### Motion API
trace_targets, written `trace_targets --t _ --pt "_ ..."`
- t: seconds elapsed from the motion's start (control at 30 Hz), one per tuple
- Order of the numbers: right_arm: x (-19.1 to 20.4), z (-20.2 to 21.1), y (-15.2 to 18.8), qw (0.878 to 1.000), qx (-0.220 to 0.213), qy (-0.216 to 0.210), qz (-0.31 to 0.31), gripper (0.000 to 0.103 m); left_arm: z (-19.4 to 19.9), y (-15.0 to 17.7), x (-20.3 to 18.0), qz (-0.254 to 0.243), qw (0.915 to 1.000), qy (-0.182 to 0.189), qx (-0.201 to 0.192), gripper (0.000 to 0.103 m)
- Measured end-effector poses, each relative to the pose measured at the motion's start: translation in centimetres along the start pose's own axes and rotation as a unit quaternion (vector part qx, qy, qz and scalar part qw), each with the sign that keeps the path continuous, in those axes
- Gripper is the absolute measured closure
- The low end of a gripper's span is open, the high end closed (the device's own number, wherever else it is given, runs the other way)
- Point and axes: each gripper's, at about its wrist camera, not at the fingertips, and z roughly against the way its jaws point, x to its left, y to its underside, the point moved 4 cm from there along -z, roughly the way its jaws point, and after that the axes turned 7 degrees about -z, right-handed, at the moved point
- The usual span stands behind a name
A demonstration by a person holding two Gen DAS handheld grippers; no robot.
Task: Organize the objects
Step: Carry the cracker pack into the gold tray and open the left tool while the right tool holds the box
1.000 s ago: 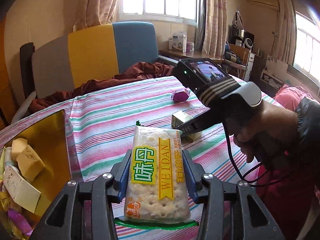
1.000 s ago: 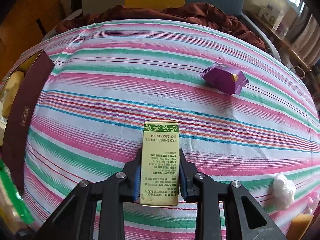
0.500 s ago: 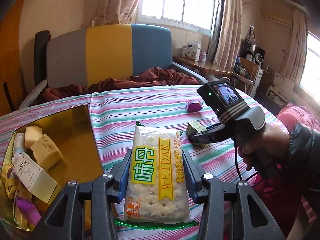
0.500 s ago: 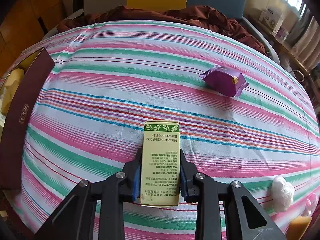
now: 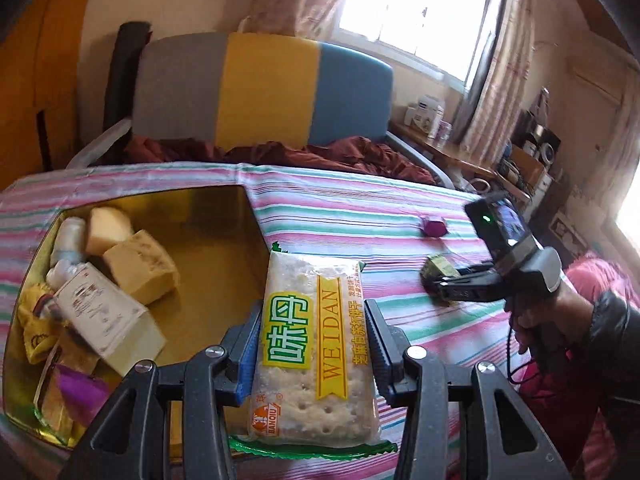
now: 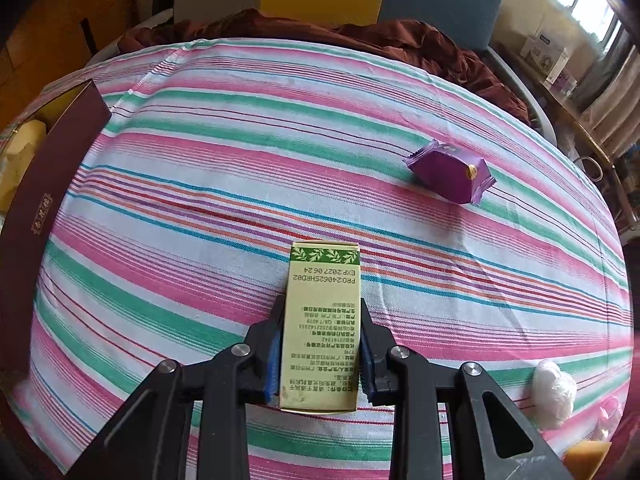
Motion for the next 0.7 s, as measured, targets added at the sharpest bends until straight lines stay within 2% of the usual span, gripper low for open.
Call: trace_targets --t 0.13,0.3,0.53,0.7 --pt "0.3 0.0 -0.1 1.000 -0.002 0.006 0.008 0.072 0.8 -0.3 4.1 0.054 0.9984 -0.016 -0.003 0.057" --pt "0.3 0.0 -0.1 1.000 -0.002 0.008 0.011 0.072 0.6 -0.8 8.5 0.127 0.9919 -0.011 0.005 0.057" --pt "0.5 0.3 0.0 1.000 -0.003 0.011 0.015 0.072 -1.4 -3.6 10.1 0.160 0.9872 0.001 0.006 0.057" --pt "0.4 0.2 0.0 1.000 -0.003 0.011 0.018 0.072 -4.9 -5.3 11.1 0.165 0.9856 -0.027 0.026 0.056"
